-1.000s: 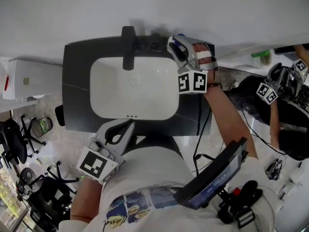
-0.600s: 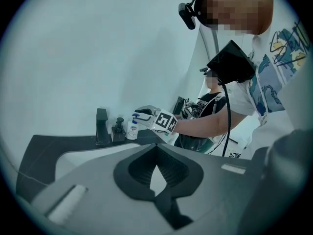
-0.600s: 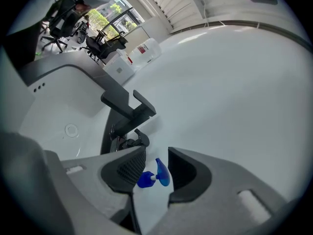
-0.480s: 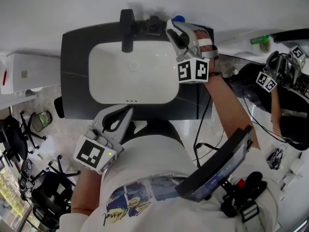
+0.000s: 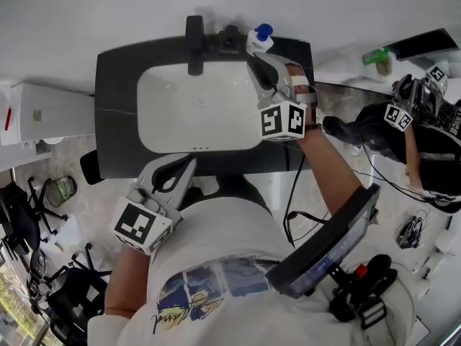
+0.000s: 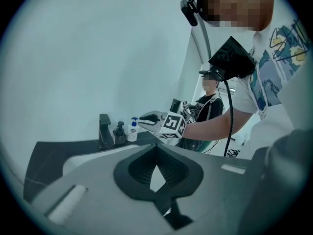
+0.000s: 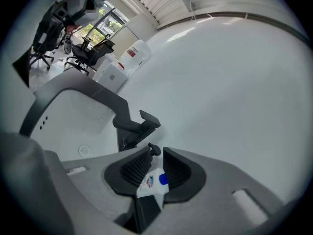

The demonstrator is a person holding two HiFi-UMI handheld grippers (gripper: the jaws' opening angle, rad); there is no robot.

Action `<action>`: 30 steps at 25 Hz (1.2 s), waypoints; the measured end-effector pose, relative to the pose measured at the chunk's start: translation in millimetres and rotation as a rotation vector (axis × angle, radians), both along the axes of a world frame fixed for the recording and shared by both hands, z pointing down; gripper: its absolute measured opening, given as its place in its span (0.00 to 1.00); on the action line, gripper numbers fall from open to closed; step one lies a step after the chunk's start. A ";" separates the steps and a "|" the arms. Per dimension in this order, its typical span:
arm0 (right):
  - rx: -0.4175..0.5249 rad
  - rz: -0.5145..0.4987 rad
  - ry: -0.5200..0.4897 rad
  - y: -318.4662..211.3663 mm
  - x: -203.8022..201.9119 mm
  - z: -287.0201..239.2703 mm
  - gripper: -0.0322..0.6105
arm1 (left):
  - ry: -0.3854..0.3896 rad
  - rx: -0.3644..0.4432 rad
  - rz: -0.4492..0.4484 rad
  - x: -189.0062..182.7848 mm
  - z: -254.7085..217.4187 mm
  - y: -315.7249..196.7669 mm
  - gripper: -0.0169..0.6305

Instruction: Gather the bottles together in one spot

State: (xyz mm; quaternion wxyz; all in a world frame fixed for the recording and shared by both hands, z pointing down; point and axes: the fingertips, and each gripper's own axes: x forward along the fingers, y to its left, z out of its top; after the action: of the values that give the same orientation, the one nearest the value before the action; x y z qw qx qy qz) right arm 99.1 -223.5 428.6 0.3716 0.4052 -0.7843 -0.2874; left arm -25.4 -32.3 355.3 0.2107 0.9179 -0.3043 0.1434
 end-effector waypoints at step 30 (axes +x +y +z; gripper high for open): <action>-0.393 0.324 -0.453 217.1 -102.4 -10.7 0.05 | 0.000 0.051 0.143 -128.6 11.9 71.4 0.03</action>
State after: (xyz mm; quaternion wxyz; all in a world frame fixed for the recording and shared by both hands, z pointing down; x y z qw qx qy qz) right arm -3.3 -6.4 417.9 0.2997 0.4986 -0.8128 0.0291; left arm -153.9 39.1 367.3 0.1766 0.9424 -0.2413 0.1501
